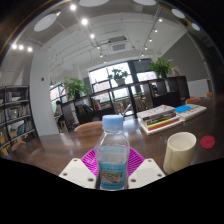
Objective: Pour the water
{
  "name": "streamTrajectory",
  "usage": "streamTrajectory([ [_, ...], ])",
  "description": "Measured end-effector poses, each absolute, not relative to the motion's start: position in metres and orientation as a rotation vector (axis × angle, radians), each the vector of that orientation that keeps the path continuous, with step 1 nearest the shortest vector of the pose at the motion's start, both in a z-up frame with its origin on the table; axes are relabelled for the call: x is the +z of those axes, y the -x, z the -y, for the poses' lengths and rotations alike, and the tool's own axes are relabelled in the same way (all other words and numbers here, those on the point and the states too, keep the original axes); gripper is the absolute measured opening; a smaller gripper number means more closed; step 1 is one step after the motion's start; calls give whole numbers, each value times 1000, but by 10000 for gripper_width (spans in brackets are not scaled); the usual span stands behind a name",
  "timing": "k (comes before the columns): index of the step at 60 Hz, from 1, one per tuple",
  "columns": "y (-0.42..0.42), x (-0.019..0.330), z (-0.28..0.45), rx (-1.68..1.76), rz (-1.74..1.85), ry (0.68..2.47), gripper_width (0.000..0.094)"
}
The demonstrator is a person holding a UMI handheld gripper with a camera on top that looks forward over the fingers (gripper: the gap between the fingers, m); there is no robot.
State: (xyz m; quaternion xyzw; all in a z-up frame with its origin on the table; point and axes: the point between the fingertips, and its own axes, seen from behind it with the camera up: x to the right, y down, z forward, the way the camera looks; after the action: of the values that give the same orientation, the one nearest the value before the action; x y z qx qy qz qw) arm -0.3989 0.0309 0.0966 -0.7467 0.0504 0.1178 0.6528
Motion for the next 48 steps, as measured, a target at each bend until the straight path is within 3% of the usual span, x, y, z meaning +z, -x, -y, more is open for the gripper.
streamTrajectory([
  [7,395,132,-34,587,-381,1613,316],
  [25,348,193,-24,1280,-1004,1147,329],
  [48,288,196,-6,1635,-1499,599,323],
])
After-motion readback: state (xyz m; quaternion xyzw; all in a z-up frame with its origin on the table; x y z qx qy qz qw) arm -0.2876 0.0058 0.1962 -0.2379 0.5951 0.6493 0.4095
